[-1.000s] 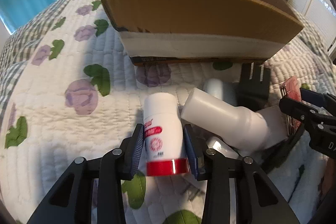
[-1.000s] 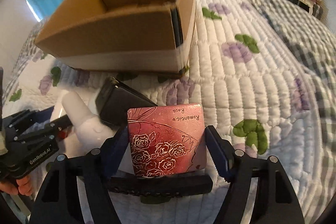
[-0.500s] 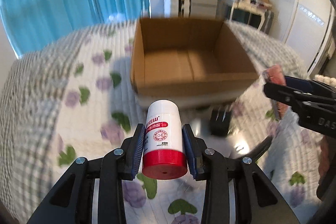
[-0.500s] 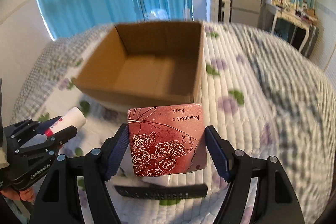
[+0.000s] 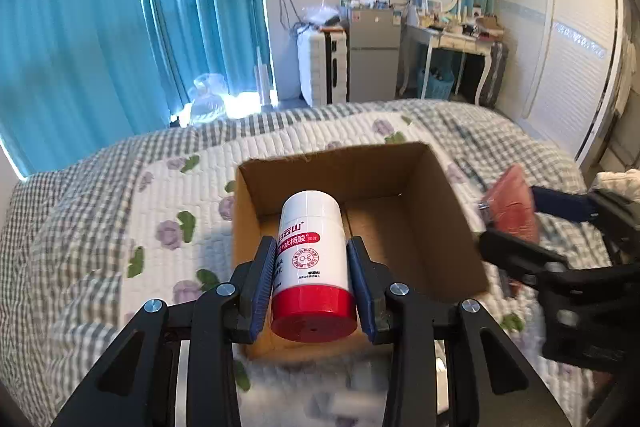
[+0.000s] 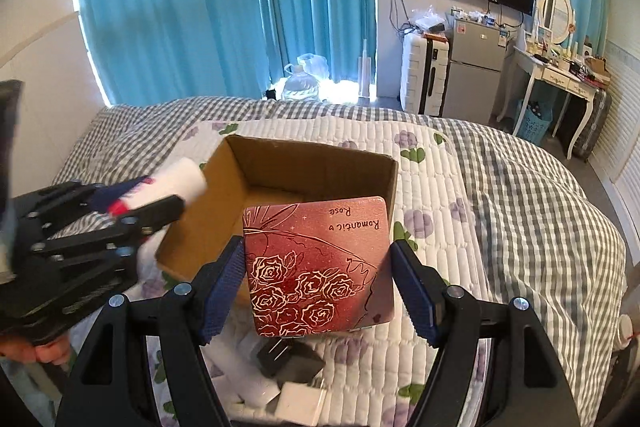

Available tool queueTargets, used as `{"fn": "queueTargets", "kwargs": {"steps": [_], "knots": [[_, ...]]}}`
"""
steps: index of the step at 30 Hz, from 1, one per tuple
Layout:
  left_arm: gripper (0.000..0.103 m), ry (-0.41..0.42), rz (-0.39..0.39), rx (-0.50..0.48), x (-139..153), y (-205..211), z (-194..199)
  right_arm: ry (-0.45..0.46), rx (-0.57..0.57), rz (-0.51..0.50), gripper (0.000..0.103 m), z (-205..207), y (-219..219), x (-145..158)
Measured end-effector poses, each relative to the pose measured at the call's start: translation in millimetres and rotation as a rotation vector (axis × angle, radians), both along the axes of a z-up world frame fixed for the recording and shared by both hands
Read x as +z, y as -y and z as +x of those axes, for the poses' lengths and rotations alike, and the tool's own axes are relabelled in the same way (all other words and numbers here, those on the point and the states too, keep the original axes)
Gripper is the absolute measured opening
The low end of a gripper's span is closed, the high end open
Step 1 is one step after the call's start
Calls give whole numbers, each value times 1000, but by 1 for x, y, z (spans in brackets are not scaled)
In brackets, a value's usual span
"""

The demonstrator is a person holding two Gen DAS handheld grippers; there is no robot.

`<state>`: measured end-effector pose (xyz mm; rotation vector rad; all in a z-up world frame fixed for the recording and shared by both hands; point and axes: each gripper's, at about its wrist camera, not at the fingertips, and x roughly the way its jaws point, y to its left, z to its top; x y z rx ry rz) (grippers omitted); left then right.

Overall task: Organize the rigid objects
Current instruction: 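Carry both held items into the cardboard box and open both tools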

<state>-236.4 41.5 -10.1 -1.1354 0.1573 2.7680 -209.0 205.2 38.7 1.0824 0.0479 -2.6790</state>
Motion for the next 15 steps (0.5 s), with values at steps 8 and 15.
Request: {"fn": "queueTargets", "kwargs": {"steps": [8,15], "knots": [[37,105,14,11,-64,-8,-34,57,-3,18,72,-28,-5,-31],[61,69,-28,-18,-60,-16,-26,76,0,21,72,-33,-4,-42]]}}
